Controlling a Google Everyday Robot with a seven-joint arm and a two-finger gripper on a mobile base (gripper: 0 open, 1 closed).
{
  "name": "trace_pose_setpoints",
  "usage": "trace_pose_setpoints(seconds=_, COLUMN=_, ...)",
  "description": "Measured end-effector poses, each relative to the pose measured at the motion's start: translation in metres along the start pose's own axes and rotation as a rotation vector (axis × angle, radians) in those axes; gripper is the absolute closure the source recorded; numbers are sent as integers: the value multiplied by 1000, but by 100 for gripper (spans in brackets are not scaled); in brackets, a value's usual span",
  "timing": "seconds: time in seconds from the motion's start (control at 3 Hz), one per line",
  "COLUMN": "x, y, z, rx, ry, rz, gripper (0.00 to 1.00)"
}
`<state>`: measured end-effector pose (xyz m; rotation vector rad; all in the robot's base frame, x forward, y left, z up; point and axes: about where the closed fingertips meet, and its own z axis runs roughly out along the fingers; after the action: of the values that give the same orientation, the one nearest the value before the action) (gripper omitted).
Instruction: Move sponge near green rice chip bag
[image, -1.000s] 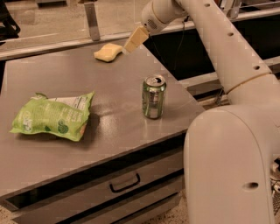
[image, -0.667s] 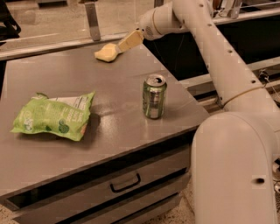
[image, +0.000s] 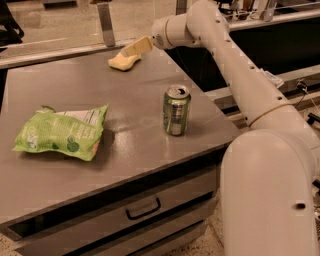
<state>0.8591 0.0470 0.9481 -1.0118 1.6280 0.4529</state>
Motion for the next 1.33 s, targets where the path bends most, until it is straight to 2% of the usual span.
trace_pose_setpoints(seconds=0.33, x=10, y=-5, z=7, rx=52, ry=65, rz=35, gripper=0)
trace_pose_setpoints(seconds=0.67, x=25, y=-6, z=13, rx=70, ry=90, rz=75, gripper=0)
trace_pose_setpoints(seconds=1.33, x=50, y=-1, z=25, rx=51, ry=102, rz=117, gripper=0)
